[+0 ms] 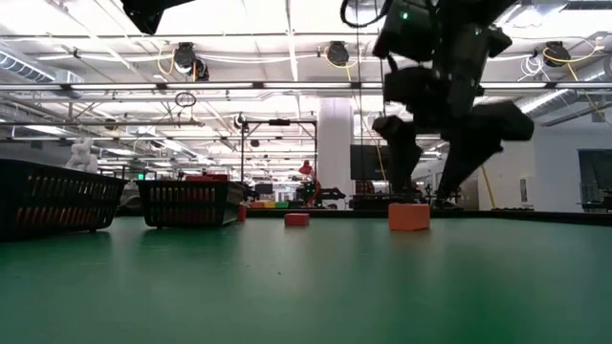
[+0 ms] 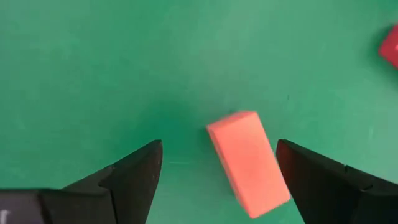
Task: Sort & place blocks by color
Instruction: Put the orange block into the middle black bin
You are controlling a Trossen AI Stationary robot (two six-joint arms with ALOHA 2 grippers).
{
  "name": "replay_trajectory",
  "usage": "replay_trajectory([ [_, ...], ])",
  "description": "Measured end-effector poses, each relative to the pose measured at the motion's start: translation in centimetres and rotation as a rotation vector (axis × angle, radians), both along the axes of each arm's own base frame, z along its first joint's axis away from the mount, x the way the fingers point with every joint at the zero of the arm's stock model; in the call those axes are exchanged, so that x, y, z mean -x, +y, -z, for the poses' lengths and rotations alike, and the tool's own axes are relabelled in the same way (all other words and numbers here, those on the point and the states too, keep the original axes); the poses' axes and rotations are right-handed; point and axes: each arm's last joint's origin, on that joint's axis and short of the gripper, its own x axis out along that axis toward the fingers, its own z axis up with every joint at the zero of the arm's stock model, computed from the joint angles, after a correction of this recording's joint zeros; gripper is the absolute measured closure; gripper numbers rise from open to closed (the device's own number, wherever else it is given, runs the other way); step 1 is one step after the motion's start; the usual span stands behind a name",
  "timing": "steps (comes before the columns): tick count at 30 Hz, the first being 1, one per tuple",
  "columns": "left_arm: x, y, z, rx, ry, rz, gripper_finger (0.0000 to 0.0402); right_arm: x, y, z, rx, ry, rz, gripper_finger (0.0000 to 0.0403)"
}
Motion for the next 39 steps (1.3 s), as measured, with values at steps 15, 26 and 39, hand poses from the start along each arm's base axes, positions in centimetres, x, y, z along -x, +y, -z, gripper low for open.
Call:
replay_trajectory([
  [15, 0.0, 0.0, 0.1, -0.002, 0.006, 0.000, 0.0147, 0.3, -0.5, 1.9, 0.096, 0.037, 0.008, 0.0144],
  [26, 0.0, 0.0, 0.0, -0.005, 0.004, 0.000, 0.0147, 1.9, -0.4, 3.9, 0.032, 0.030, 0.155, 0.0282],
  [39, 0.0, 0.4, -0.4, -0.167, -0.050, -0.137, 0.0147, 0.6, -0.2, -0.2, -0.161, -0.326, 0.422, 0.0282],
])
